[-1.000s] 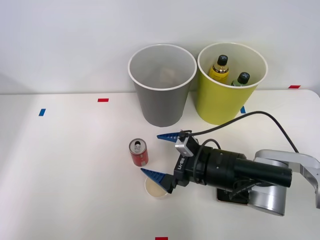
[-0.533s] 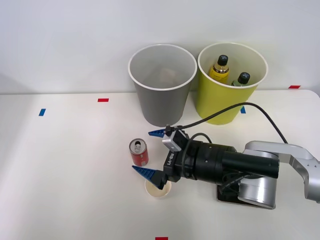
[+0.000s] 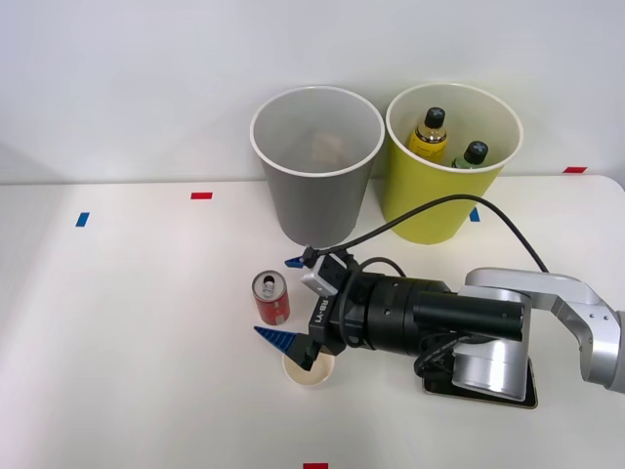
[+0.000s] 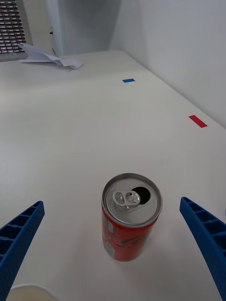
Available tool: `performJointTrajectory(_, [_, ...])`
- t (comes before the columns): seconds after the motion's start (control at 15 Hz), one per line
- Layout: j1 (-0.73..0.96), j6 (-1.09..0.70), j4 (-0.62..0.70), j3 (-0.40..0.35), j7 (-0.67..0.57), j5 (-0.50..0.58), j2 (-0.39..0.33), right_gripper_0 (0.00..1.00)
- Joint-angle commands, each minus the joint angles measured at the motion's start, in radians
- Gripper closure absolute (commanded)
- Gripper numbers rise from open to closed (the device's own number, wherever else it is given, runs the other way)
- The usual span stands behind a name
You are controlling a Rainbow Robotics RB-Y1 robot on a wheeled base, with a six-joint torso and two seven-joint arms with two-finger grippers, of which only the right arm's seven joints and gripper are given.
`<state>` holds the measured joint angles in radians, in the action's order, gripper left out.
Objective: Put cans in the gray bin, plastic bottles in the light green bin
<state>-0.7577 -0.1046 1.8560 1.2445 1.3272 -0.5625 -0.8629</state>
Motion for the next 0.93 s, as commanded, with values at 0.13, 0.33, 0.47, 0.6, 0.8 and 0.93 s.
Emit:
performJointTrajectory(0.13, [0.003, -0.001, -0.024, 0.003, 0.000, -0.005, 0.009, 0.00])
performJointTrajectory(0.33, [0.003, -0.003, -0.052, 0.003, -0.002, -0.014, 0.025, 0.00])
performJointTrajectory(0.47, [0.003, -0.003, -0.070, 0.003, -0.005, -0.022, 0.036, 0.00])
performJointTrajectory(0.6, [0.003, -0.003, -0.090, 0.003, -0.016, -0.036, 0.042, 0.00])
performJointTrajectory(0.8, [0.003, -0.014, -0.097, 0.007, -0.034, -0.059, 0.045, 0.00])
performJointTrajectory(0.93, [0.003, -0.018, -0.097, 0.010, -0.037, -0.066, 0.048, 0.00])
